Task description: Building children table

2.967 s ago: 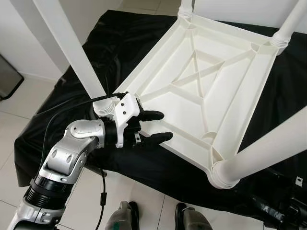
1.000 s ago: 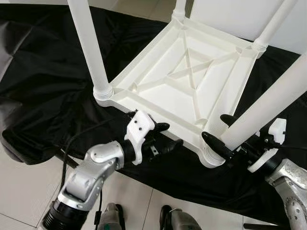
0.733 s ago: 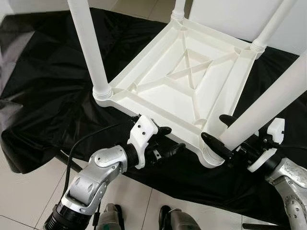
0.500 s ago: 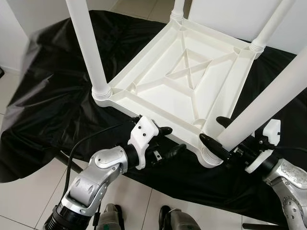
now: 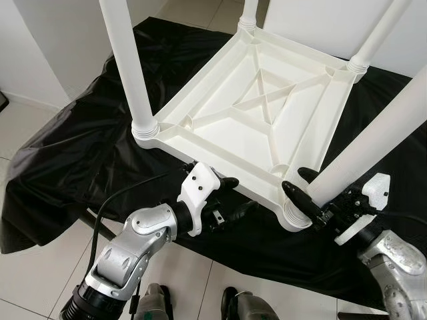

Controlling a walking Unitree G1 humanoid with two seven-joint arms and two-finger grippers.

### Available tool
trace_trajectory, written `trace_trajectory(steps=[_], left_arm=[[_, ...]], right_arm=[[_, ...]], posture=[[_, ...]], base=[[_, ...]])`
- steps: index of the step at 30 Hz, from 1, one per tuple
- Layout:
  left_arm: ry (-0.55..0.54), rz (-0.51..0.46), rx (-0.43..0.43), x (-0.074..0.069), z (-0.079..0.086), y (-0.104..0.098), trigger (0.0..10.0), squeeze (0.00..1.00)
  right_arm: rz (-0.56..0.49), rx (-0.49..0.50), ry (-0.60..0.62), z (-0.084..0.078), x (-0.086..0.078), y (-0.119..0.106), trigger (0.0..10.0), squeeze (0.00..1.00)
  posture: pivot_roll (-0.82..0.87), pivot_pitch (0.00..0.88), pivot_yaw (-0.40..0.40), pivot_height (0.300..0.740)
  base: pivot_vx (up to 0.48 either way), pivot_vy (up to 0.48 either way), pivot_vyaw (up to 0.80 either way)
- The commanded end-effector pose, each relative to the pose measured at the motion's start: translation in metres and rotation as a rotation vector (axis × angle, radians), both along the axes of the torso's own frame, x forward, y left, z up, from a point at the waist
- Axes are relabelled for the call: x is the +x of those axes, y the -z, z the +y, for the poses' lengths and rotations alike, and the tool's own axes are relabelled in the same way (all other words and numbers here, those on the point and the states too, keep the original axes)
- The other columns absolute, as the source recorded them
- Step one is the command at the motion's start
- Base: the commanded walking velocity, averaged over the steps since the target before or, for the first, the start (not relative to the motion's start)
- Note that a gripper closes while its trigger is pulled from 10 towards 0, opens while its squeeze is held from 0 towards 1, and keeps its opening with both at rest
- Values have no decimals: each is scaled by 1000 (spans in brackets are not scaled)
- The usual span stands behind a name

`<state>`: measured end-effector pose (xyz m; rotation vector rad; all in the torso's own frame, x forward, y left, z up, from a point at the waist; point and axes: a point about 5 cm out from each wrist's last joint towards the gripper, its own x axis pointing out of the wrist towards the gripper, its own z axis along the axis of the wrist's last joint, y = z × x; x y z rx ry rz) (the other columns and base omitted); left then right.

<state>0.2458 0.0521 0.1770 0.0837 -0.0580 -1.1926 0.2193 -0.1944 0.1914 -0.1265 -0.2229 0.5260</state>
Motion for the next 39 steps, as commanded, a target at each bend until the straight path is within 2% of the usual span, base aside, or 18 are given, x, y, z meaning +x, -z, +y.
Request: trace_trajectory(steps=[1,2,3,5,13,21,22,23,24,25,26,32,33,36,39], left_arm=[[58,3,14,-5,-3,3,10000,0],[62,5,14,-4,-4,3,10000,0],[62,5,14,-4,-4,3,10000,0],[63,4,12,-4,-4,2,10000,0],[70,8,5,-4,-6,2,10000,0],[77,8,-1,-4,-8,2,10000,0],[78,7,0,-4,-8,2,10000,0],[78,7,0,-4,-8,2,10000,0],[78,6,2,-3,-7,2,10000,0],[78,6,1,-2,-7,1,10000,0],[79,4,1,-2,-7,1,10000,0],[80,4,1,-3,-7,1,10000,0],[80,4,1,-3,-7,1,10000,0],[80,5,-1,-3,-7,1,10000,0],[80,5,-1,-3,-7,1,10000,0]], right_arm=[[75,9,128,-8,2,15,0,0],[93,23,180,-4,2,23,0,0],[93,23,180,-4,2,23,0,0],[132,59,241,7,0,37,0,0],[149,113,351,30,-2,47,0,0],[147,139,419,33,-2,47,0,0],[149,151,422,34,-3,47,4275,0],[149,151,422,34,-3,47,4275,0],[130,152,431,35,-3,46,10000,0],[123,169,429,35,-4,46,10000,0],[104,202,407,34,-7,44,10000,1000],[79,210,423,29,-9,40,10000,1000],[79,205,441,26,-9,40,10000,0],[64,191,458,24,-9,39,10000,0],[45,206,411,28,-12,35,10000,0]], posture=[[17,217,-34,740],[13,219,-35,740],[13,219,-35,740],[12,220,-37,740],[6,213,-36,740],[1,202,-36,740],[1,202,-36,740],[1,202,-36,740],[1,197,-34,740],[0,193,-33,740],[-1,188,-33,740],[-2,186,-35,740],[-3,183,-37,740],[-1,180,-38,740],[0,179,-36,740]], base=[[0,0,0],[0,0,0],[0,0,0],[0,0,0],[0,0,0],[0,0,0],[0,0,0],[0,0,0],[0,0,0],[0,0,0],[0,0,0],[0,0,0],[0,0,0],[0,0,0],[0,0,0]])
